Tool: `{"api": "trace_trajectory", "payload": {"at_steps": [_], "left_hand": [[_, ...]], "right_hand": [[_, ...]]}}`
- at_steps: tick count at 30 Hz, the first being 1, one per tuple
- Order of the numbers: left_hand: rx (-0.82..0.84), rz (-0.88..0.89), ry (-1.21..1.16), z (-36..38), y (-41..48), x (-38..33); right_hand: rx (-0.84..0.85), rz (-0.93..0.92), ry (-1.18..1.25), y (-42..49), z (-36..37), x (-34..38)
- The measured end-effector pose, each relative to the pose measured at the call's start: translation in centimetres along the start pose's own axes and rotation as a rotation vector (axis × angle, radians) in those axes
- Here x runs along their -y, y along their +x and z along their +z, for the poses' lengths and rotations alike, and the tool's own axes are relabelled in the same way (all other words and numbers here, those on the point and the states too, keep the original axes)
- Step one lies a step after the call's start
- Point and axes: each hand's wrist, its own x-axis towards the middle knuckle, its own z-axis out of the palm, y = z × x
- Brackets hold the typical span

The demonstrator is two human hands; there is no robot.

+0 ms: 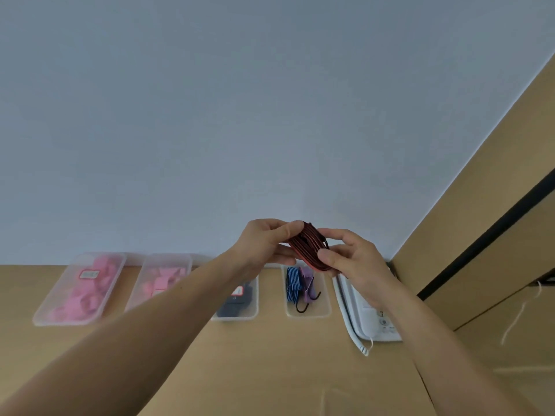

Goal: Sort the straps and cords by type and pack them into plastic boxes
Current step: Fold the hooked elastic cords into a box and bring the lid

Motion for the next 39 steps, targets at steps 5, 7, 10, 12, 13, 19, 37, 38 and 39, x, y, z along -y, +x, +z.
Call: {"api": "trace_trajectory", "payload": {"at_steps": [5,7,10,12,13,19,37,38,39], "left_hand": [[-0.054,-0.099,-0.103,0.8,2.2,3.3],[-0.079,-0.158,-0.158,1.2,3.2,4.9],[-0.137,-0.243,-0.09,1.9,4.4,7.7],[-0.251,-0.233,0.284,2.2,5.0,9.9],[-0.307,-0.212,0.496,2.2,5.1,10.9],[-0.31,-0.105,1.051,1.8,4.4,15.4],[-0.147,0.072,1.475,1.9,5.1,18.1],[-0.138,0.096,1.493,1.9,5.2,18.0],[-0.113,0.106,1.493,1.9,5.3,18.0]], "right_hand": [[0.088,0.03,0.02,2.7,-2.1,-3.8],[0.126,0.044,0.0,4.0,-3.1,-5.6],[0.211,0.096,-0.096,5.8,-4.4,-8.9],[0.277,0.113,-0.209,6.7,-4.9,-11.1],[0.312,0.114,-0.288,7.1,-5.1,-12.1],[0.482,0.05,-0.707,8.9,-3.7,-15.5],[0.513,-0.18,-1.011,8.0,-1.8,-18.7],[0.521,-0.165,-0.98,8.0,-1.9,-18.5],[0.528,-0.126,-0.923,8.1,-2.0,-18.2]]}}
